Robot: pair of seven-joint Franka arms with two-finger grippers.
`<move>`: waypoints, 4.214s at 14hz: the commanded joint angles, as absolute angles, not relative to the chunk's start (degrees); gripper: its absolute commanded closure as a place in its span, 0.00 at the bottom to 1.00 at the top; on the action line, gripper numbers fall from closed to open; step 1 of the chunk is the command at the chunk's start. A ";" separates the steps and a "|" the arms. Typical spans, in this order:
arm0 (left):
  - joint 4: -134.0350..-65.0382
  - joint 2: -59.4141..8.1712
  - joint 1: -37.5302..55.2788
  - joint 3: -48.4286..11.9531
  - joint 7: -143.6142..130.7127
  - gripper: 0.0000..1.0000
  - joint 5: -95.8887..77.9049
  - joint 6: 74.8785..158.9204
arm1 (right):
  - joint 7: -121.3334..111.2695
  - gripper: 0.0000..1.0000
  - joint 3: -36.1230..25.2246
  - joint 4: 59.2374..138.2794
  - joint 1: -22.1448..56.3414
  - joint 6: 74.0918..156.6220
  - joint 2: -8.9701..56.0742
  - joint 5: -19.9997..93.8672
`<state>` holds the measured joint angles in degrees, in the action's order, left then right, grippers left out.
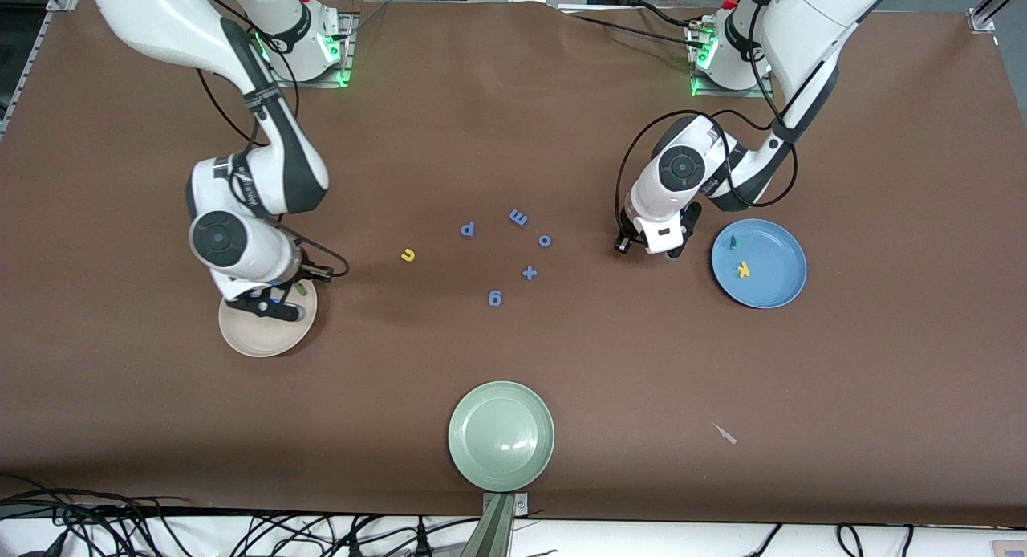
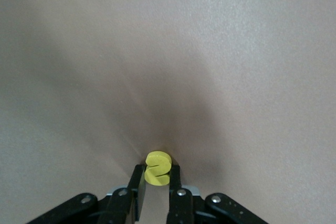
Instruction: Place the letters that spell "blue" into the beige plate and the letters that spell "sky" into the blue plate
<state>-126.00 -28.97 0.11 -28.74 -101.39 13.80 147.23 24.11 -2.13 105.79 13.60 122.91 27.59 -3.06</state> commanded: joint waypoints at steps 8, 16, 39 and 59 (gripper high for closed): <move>-119.88 -25.85 -8.33 -28.48 -93.46 0.94 18.02 134.14 | 16.96 0.44 -5.10 107.67 13.01 125.25 27.78 -1.23; -118.74 -25.49 -22.15 -28.30 -74.20 0.93 18.02 132.01 | 44.80 0.44 5.27 107.14 17.91 125.07 27.95 0.97; -115.50 -9.50 -33.30 -31.82 -35.13 0.00 12.33 118.92 | 52.47 0.93 5.19 115.31 24.26 143.09 31.20 0.26; -97.29 -2.11 -8.82 -3.80 -9.14 0.00 -1.67 102.74 | 5.80 0.36 -14.50 99.59 19.25 121.38 29.36 4.39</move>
<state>-96.70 -4.10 -14.80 -8.73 -10.62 -0.80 103.83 7.43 -14.68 100.92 19.55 122.34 30.13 2.74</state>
